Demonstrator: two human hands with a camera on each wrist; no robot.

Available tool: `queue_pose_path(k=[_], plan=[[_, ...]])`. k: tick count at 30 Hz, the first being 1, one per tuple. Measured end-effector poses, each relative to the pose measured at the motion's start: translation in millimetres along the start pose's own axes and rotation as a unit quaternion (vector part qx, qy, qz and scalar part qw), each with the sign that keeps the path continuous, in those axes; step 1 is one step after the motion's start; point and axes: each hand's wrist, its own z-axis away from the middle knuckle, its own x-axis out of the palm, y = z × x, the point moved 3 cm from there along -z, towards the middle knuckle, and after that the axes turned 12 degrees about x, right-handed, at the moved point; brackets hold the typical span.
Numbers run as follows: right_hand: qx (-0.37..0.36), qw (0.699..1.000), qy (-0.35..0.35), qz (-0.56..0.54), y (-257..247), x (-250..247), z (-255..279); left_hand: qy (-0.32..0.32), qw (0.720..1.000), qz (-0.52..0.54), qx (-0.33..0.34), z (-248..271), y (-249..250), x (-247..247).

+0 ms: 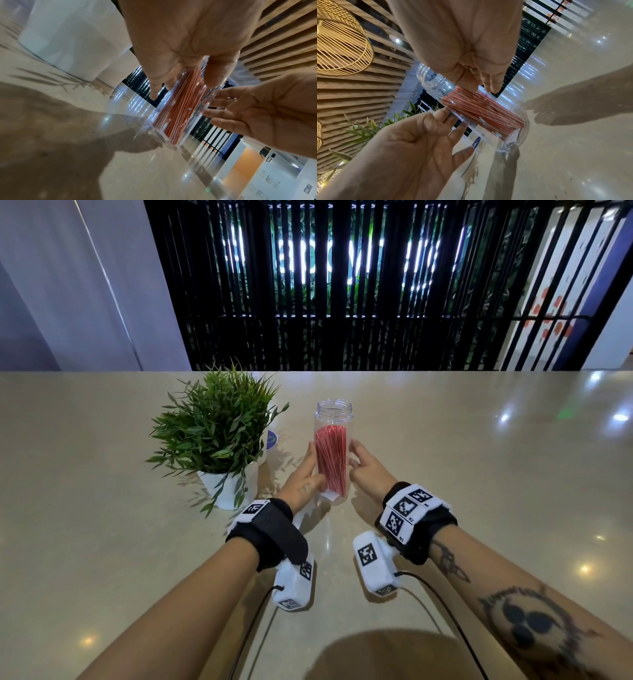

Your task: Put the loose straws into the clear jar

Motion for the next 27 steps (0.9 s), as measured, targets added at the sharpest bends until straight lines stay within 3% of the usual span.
queue_pose_path(k=[6,13,21,27], plan=[[0.071,0.997,0.019,0.032,5,-5,-7,0.05,0.998,-0.019,0.013,-5,1,-6],[0.025,0.994,0.104,0.009,-1,-14,-4,0.082,0.995,-0.051,0.035,-3,5,-11],[0.008,0.995,0.096,0.029,-4,-2,-1,0.069,0.991,-0.052,0.1,-8,8,-2],[-0.004,0.995,0.082,0.048,-3,-2,4,0.048,0.991,-0.084,0.087,-5,3,0]])
